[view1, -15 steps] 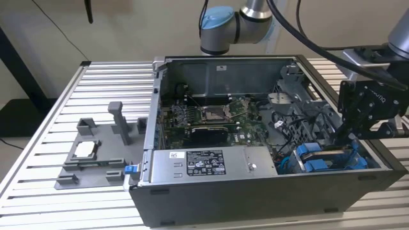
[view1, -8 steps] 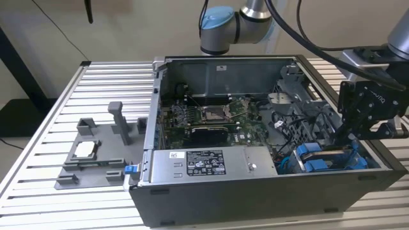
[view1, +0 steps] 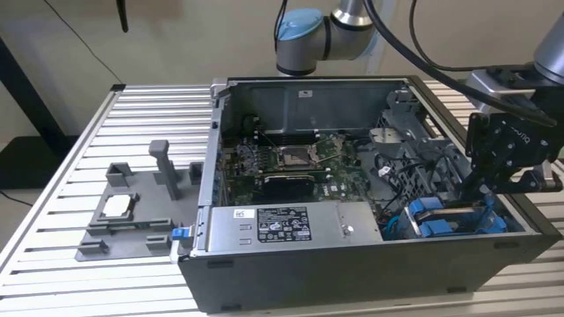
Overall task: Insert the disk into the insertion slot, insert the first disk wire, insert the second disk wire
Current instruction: 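Insert the first disk wire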
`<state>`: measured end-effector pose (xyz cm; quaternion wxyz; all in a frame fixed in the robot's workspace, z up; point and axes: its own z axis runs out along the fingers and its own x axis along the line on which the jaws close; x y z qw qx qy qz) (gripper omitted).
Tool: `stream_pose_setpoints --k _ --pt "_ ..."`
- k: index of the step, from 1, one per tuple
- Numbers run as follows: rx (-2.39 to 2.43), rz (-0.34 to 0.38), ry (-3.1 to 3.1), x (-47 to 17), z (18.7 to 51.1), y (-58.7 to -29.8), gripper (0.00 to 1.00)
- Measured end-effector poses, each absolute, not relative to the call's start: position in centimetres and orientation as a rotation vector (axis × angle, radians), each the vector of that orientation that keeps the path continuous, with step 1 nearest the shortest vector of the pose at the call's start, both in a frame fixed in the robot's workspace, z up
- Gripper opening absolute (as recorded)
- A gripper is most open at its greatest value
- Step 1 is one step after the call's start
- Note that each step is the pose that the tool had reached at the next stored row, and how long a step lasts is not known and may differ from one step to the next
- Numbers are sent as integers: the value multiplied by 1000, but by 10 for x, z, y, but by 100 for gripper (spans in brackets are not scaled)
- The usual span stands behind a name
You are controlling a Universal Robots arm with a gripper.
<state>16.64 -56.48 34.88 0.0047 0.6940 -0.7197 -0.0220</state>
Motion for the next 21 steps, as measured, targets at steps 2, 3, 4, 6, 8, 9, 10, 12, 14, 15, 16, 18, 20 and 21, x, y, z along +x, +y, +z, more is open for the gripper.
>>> stream_pose_setpoints --k 2,3,4,6,8,9,10,12,14,15,16,18,20,21 --pt "2172 -70 -2256 166 348 -565 19" --pt "2170 -70 -2257 166 347 -565 19" --pt "2169 -70 -2259 166 347 -565 19" --pt "2166 -70 -2261 166 345 -565 19" --pt "2164 -70 -2264 166 343 -565 19" --pt "2162 -70 -2265 166 342 -565 19" --pt "2161 -69 -2266 166 342 -565 19" --pt "2159 -70 -2269 166 340 -565 19" --pt "2156 -69 -2271 166 339 -565 19" --pt "2155 -69 -2272 166 338 -565 19" --pt "2154 -69 -2273 166 337 -565 19" --pt "2152 -69 -2276 166 335 -565 19" --pt "2149 -69 -2278 166 333 -565 19" --pt "2148 -69 -2279 166 333 -565 19"
